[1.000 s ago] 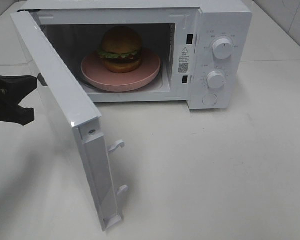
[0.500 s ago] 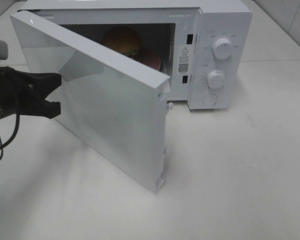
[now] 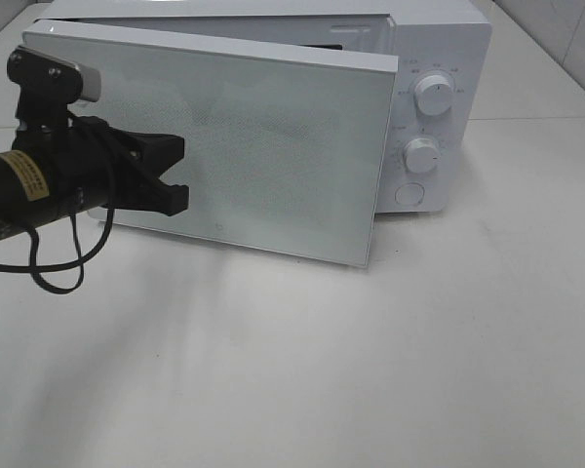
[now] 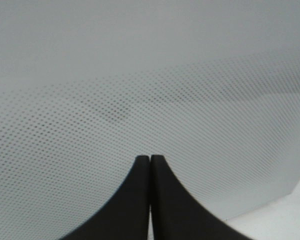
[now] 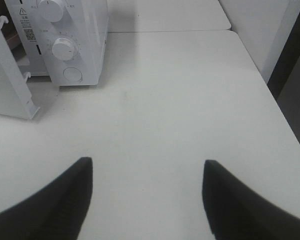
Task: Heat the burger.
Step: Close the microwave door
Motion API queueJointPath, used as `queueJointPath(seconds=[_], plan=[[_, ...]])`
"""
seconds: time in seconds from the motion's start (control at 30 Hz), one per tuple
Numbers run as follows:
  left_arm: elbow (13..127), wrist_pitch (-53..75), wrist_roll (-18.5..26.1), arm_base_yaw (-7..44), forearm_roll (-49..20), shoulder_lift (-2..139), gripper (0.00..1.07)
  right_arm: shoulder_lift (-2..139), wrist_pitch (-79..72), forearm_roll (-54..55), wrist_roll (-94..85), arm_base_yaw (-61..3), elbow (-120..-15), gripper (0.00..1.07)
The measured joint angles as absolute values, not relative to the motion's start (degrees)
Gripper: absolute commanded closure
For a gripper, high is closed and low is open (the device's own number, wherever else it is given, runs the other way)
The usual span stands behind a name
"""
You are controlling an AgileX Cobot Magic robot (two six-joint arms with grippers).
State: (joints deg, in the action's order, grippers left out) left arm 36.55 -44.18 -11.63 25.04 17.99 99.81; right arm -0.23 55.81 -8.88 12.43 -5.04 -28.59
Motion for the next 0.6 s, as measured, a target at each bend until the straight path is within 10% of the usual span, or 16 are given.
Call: queueJointPath(seconds=[0.6], plan=[[51.3, -37.2, -11.6, 33.2, 11.1, 107.5, 1.07, -0.2, 55.8, -9.0, 12.4, -5.0, -28.6, 0.31]])
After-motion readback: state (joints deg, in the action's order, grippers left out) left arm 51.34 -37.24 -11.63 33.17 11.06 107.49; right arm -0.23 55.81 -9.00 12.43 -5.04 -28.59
